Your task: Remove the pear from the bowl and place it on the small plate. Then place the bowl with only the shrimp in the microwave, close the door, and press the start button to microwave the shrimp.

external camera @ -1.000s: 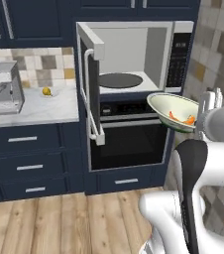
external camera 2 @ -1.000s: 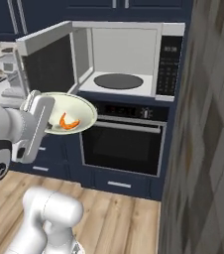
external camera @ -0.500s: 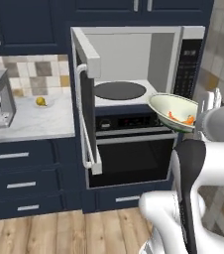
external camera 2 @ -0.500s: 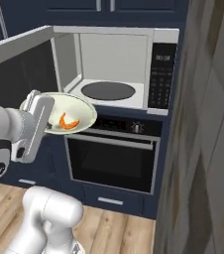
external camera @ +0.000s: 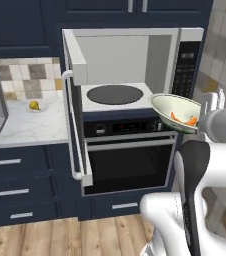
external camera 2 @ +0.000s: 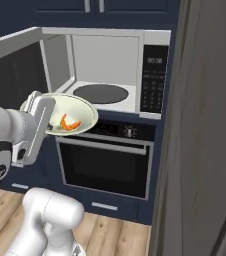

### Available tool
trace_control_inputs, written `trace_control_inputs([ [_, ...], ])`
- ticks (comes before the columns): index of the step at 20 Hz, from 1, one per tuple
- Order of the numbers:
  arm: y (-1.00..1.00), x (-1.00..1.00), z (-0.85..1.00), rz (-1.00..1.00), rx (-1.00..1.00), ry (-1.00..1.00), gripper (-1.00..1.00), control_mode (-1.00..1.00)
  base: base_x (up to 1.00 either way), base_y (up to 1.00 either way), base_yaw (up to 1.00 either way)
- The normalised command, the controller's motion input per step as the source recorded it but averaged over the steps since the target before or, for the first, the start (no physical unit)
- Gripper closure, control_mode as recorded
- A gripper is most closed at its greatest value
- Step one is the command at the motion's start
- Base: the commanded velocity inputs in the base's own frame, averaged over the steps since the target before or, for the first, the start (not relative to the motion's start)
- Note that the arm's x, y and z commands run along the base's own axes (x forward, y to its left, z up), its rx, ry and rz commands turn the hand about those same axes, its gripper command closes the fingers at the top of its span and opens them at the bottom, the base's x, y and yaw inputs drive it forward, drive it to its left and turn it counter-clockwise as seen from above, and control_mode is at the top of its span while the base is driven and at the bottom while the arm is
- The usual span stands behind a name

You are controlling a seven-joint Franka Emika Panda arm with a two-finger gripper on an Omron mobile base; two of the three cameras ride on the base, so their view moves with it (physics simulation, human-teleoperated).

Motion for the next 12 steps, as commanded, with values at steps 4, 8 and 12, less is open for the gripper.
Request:
trace_control_inputs([
  [4,0.00,0.00,0.00,0.00,0.00,0.00,1.00,1.00,0.41,-0.12,0.00],
  [8,0.00,0.00,0.00,0.00,0.00,0.00,1.00,1.00,0.31,-0.15,0.00],
  [12,0.00,0.00,0.00,0.00,0.00,0.00,1.00,1.00,0.39,-0.03,0.00],
])
